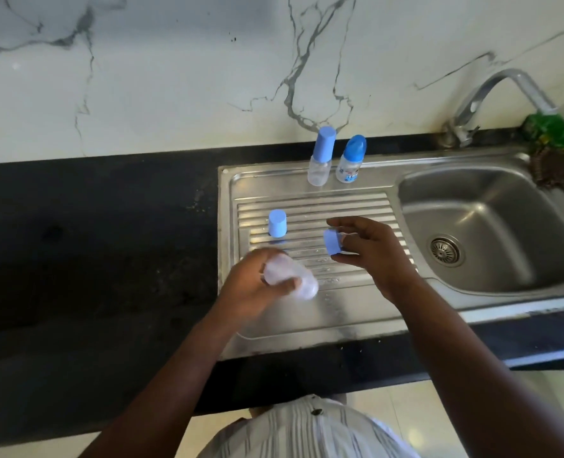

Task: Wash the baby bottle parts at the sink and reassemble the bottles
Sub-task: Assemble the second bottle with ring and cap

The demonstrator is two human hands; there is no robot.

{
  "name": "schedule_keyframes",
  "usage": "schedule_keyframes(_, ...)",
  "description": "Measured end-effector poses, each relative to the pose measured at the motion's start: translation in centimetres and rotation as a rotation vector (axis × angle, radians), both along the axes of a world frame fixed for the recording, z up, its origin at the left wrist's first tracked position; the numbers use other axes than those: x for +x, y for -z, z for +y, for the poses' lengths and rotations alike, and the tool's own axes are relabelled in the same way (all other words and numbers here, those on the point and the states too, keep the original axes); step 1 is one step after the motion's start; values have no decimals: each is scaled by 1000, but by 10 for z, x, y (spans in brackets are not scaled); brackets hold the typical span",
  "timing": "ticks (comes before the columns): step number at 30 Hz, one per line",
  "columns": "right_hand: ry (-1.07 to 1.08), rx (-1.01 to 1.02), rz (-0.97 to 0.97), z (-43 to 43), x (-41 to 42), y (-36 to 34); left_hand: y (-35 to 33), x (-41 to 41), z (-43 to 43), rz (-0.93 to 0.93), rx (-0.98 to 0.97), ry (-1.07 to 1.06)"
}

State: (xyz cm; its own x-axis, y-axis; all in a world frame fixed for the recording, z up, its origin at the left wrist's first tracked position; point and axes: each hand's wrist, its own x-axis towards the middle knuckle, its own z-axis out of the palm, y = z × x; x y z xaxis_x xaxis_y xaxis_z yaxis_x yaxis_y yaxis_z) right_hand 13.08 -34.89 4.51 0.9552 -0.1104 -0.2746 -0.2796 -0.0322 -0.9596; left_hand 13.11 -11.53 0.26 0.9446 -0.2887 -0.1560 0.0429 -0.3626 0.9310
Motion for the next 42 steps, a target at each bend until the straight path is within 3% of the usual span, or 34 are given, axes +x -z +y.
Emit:
schedule_keyframes(2, 39, 36, -32, -4, -1, -4, -13, 6, -1, 287, -451, -269)
schedule_keyframes(4, 37, 51, -71, -7, -2, -7, -19, 12, 1, 426, -572, -380)
schedule_keyframes(9, -46, -125, -207, -3, -6, -20, -31, 13, 5, 367, -543, -358)
schedule_keyframes(21, -218, -238, -372, 18, -7, -51, -65, 9, 6, 217, -503, -311)
schedule_keyframes(36, -323, -320, -415, 22, -8, -53, -74, 0, 7, 156, -466, -245)
schedule_keyframes(42, -326, -234, -242, 23, -4, -59, -74, -2, 4, 54, -440, -202)
